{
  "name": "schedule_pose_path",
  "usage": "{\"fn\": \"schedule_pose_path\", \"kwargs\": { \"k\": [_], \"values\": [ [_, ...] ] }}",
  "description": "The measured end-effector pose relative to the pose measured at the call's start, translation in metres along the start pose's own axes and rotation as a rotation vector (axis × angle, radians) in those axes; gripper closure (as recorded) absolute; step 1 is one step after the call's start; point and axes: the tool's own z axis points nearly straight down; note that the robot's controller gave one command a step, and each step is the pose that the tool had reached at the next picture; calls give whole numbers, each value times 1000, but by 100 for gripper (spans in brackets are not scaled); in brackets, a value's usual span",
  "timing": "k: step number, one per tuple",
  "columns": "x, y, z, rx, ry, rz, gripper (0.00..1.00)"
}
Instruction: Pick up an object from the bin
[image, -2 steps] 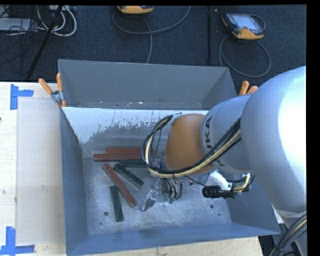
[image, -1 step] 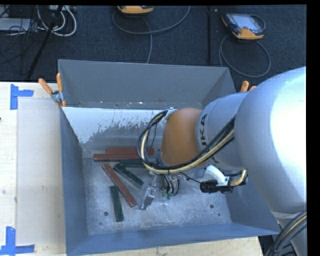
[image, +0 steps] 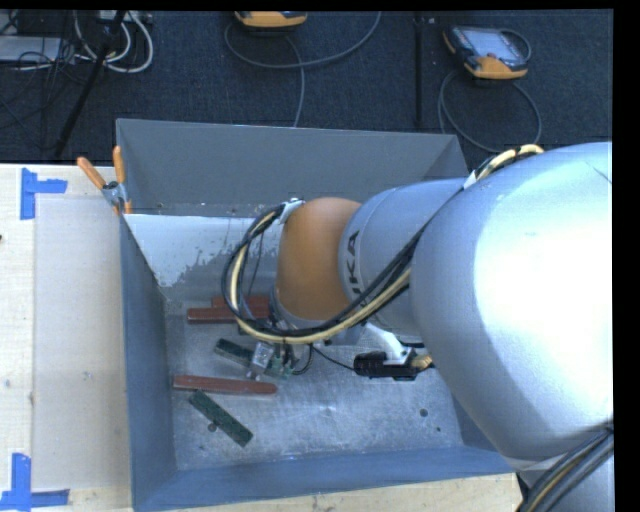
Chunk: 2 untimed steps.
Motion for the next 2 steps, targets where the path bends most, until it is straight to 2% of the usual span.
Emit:
{"fn": "schedule_pose_path", "kwargs": {
  "k": [1, 2],
  "values": [
    [0, 0, 0, 0, 0, 0, 100],
    [4, 23, -192, 1, 4, 73, 100]
  ]
}}
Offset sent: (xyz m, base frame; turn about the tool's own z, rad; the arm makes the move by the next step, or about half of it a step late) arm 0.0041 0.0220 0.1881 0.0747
